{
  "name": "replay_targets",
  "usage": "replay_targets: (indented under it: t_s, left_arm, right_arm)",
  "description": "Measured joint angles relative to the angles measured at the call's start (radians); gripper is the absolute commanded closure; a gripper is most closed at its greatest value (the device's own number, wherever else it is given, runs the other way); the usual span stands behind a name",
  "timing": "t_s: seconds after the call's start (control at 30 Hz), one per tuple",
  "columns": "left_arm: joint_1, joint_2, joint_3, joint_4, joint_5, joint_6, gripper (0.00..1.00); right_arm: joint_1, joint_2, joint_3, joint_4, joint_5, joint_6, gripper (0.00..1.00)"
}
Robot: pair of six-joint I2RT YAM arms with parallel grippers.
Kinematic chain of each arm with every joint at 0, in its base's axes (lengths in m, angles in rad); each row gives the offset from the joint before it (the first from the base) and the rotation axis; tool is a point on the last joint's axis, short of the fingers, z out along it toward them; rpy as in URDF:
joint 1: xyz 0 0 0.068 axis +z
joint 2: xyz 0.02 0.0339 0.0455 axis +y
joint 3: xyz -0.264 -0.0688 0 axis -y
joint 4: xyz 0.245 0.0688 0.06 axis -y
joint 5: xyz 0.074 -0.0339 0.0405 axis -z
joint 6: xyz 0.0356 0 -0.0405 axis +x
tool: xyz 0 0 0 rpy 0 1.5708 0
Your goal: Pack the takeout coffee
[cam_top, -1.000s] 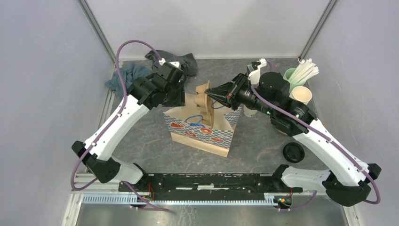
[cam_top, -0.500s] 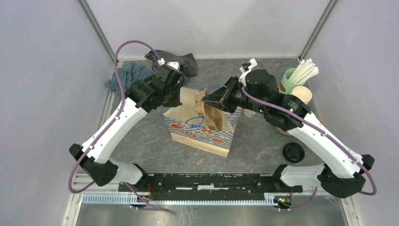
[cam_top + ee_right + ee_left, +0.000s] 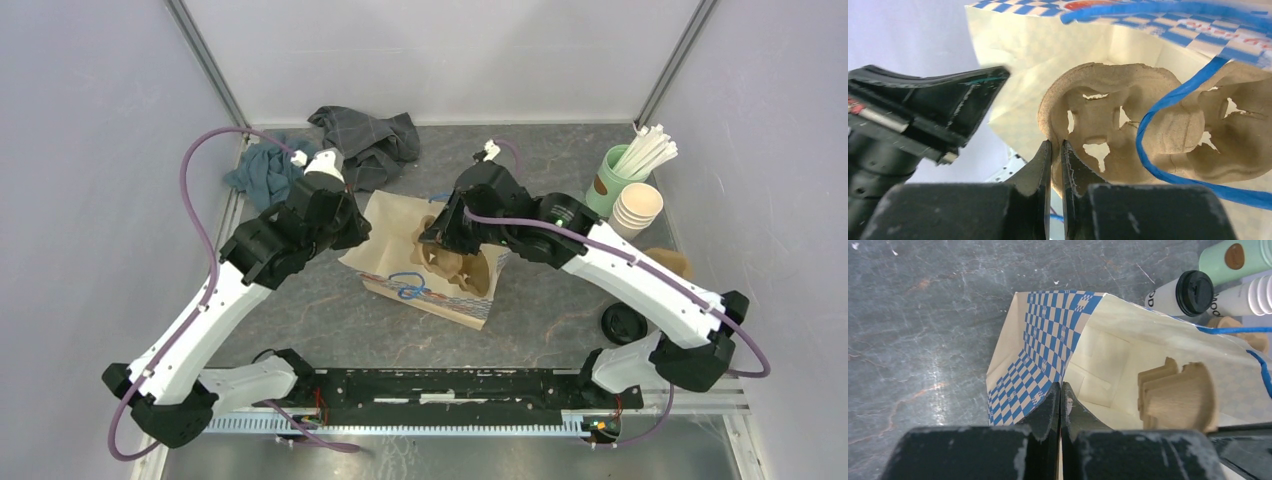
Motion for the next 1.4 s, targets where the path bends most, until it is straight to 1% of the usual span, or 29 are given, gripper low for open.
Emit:
replay_targets:
  t_s: [0.2, 0.37, 0.53, 0.8, 1.03, 1.1, 1.27, 1.3, 1.4]
  left_arm:
    - [0.000, -0.031, -0.076, 0.051, 0.029, -0.064, 0.98]
    - [0.000, -0.040, -0.092, 0.078, 0.045, -0.092, 0.98]
    - [0.000, -0.087, -0.122, 0.112, 0.050, -0.114, 0.98]
    - [0.000, -0.113, -0.172, 0.122, 0.059, -0.153, 0.98]
    - [0.000, -0.113, -0.184, 0.128, 0.069, -0.180, 0.98]
    - [0.000, -0.113, -0.189, 0.128, 0.071, -0.183, 0.98]
    - [0.000, -0.113, -0.190, 0.129, 0.071, -0.186, 0.98]
    - [0.000, -0.113, -0.190, 0.129, 0.071, -0.186, 0.98]
    - [0.000, -0.114, -0.192, 0.129, 0.066, -0.186, 0.98]
  right_arm:
    - [0.023, 0.074, -0.005, -0.039, 0.058, -0.019, 1.00]
    - [0.049, 0.172, 0.004, -0.059, 0.120, -0.025, 1.00]
    - [0.076, 0.251, 0.014, -0.078, 0.169, -0.029, 1.00]
    - [0.089, 0.322, 0.016, -0.092, 0.248, -0.026, 0.99]
    - [0.089, 0.401, 0.016, -0.087, 0.310, -0.040, 0.98]
    - [0.089, 0.426, 0.016, -0.080, 0.325, -0.049, 0.91]
    - [0.089, 0.472, 0.032, -0.085, 0.343, -0.078, 0.61]
    - [0.089, 0.478, 0.042, -0.090, 0.341, -0.085, 0.57]
    - [0.088, 0.475, 0.069, -0.095, 0.322, -0.113, 0.49]
